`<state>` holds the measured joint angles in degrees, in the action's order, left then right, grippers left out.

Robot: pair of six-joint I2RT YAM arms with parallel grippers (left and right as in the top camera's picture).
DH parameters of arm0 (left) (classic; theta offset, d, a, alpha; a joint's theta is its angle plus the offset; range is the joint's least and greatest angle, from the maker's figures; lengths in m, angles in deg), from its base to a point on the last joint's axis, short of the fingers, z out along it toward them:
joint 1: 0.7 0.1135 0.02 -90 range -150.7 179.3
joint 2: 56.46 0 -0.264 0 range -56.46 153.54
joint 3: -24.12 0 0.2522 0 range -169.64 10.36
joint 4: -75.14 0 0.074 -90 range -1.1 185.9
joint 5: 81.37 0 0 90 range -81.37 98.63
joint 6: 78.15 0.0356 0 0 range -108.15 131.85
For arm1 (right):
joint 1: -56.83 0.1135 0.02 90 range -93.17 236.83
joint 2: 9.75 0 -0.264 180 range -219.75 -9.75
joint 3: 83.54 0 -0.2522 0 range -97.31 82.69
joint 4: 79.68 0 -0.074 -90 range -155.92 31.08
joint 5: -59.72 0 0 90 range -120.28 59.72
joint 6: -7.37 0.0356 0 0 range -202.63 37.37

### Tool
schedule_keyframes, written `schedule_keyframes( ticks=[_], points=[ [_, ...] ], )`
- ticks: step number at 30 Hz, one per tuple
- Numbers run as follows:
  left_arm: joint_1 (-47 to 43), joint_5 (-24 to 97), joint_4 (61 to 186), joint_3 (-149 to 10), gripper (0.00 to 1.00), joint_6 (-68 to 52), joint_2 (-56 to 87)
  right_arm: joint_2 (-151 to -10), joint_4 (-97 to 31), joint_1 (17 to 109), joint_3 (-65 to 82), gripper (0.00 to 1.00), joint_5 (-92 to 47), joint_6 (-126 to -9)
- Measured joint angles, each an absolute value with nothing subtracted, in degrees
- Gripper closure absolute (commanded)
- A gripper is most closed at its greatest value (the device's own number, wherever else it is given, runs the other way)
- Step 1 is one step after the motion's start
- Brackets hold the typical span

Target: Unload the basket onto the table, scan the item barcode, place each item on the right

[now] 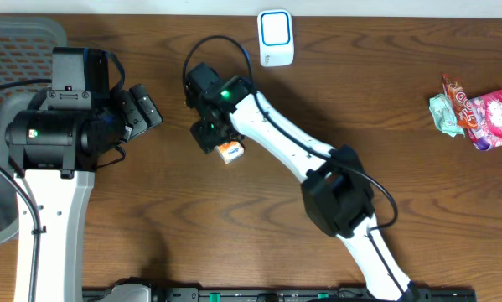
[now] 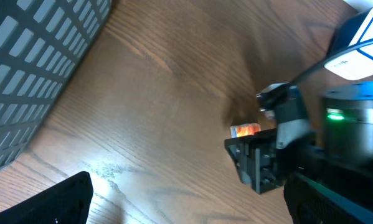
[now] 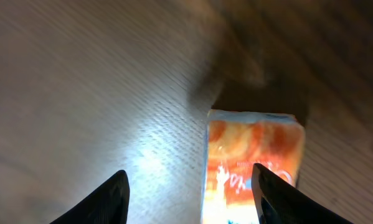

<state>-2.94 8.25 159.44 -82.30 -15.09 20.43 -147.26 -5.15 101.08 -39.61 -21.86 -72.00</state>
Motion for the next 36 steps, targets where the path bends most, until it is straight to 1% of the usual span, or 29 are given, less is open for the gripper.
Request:
schedule_keyframes(
  ticks=[3, 7, 8, 13, 20, 21, 22, 23, 24, 25, 26, 27, 32, 36],
  points=[
    [-2.96, 8.25, 159.44, -82.3, 0.02, -15.09, 20.42, -148.9, -3.9, 102.22, -39.61, 0.42, -25.11, -72.43],
    [-2.96, 8.25, 159.42, -82.3, 0.02, -15.09, 20.42, -149.34, -2.44, 104.82, -39.61, 0.43, -32.76, -72.39],
    [-2.96, 8.25, 159.44, -82.3, 0.02, -15.09, 20.42, -149.34, -2.46, 105.5, -39.61, 0.44, -34.6, -72.39],
    [-2.96, 8.25, 159.44, -82.3, 0.02, -15.09, 20.42, -149.34, -2.02, 106.74, -39.61, 0.54, -37.97, -72.43],
    [-2.96, 8.25, 159.44, -82.3, 0.02, -15.09, 20.42, -149.34, -4.12, 106.61, -37.11, 0.56, -40.96, -72.11],
    [-2.96, 8.25, 159.44, -82.3, 0.02, -15.09, 20.42, -149.34, -4.73, 106.61, -36.35, 0.58, -41.35, -72.13],
    [-2.96, 8.25, 159.42, -82.3, 0.02, -15.09, 20.42, -149.31, -5.39, 106.63, -35.72, 0.63, -41.9, -72.15],
    [-2.96, 8.25, 159.44, -82.3, 0.02, -15.09, 20.42, -149.16, -5.78, 106.68, -35.26, 0.71, -42.36, -72.0],
    [-2.96, 8.25, 159.44, -82.3, 0.02, -15.09, 20.42, -148.92, -6.22, 106.77, -34.75, 0.82, -42.86, -71.76],
    [-2.96, 8.25, 159.42, -82.3, 0.02, -15.09, 20.42, -148.75, -6.48, 106.79, -34.29, 0.91, -43.47, -71.69],
    [-2.96, 8.25, 159.42, -82.3, 0.02, -15.09, 20.42, -148.61, -6.48, 106.77, -34.1, 0.97, -43.93, -71.3],
    [-2.96, 8.25, 159.42, -82.3, 0.02, -15.09, 20.42, -148.42, -6.44, 106.72, -34.05, 0.99, -43.93, -70.99],
    [-2.96, 8.25, 159.44, -82.3, 0.02, -15.09, 20.42, -148.22, -5.23, 106.13, -34.69, 0.99, -42.25, -70.03],
    [-2.96, 8.25, 159.44, -82.3, 0.02, -15.09, 20.42, -148.33, -0.29, 103.53, -37.86, 0.99, -35.61, -70.03]
  ],
)
